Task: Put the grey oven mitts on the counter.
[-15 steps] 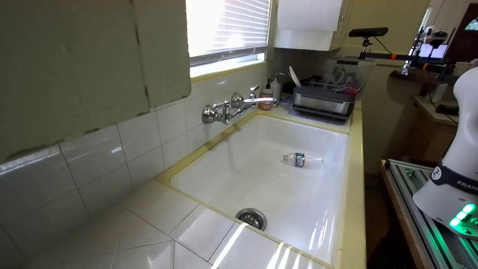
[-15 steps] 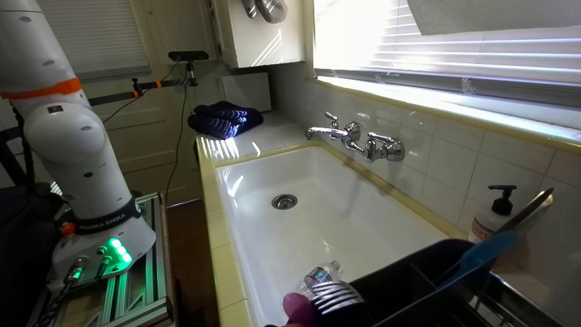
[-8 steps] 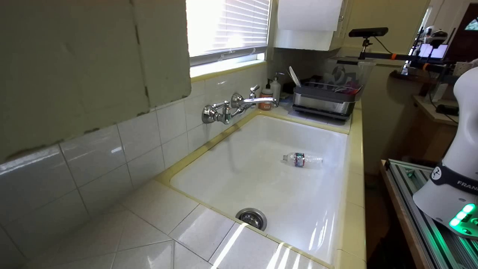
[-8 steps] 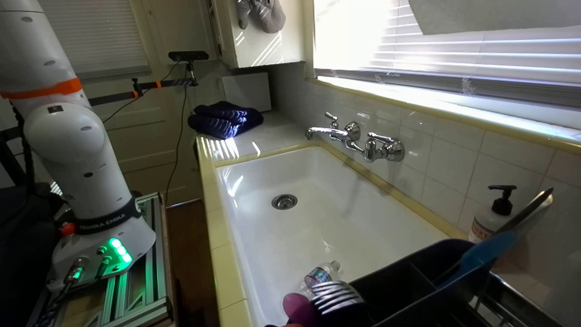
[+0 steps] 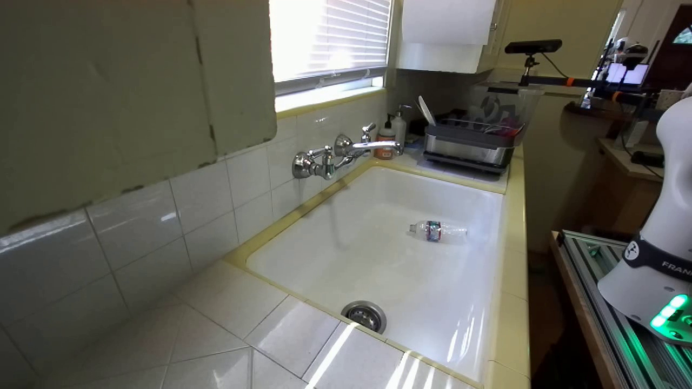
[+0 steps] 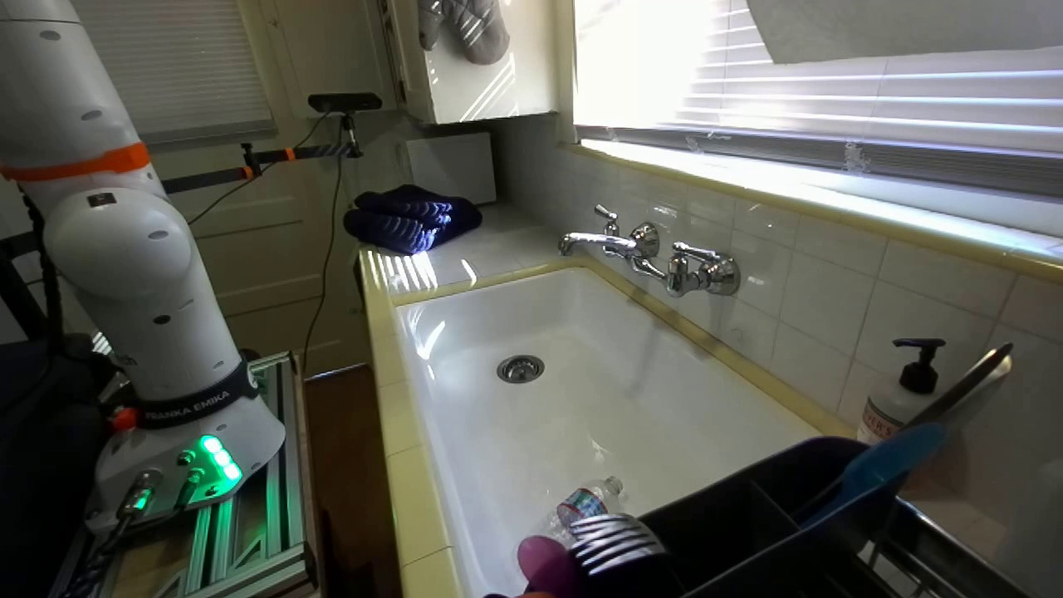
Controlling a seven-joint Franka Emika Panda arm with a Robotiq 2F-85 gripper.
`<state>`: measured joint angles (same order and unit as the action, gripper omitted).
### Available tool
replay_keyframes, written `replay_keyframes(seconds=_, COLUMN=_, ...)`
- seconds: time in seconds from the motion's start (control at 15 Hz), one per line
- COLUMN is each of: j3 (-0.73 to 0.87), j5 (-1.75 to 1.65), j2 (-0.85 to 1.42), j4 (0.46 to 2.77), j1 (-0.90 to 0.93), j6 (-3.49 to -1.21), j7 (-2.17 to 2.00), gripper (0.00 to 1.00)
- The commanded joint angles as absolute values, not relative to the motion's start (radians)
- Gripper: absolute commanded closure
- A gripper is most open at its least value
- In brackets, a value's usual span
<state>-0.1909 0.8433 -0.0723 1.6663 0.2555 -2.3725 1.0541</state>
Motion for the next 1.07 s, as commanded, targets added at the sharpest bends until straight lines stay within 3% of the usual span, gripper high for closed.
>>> replay_keyframes(seconds=0.0, j3=-0.183, j5=0.916, j2=-0.042, j4=1.607, j1=0.249, j6=-2.269, j7=1.106, gripper=0.00)
replay_keyframes(seconds=0.87, j3=-0.196, j5=1.143, j2=0.065, j4=1.510, j1=0.224, j6=-2.115, j7=1.297, gripper=0.00)
replay_keyframes(seconds=0.93, j3=-0.199, j5=1.139, j2=0.068, j4=1.514, j1=0.226, j6=-2.116, j7=1.298, gripper=0.19)
replay_keyframes(seconds=1.0, j3=-0.202, j5=1.134, j2=0.069, j4=1.517, j1=0.227, j6=-2.117, j7=1.299, gripper=0.28)
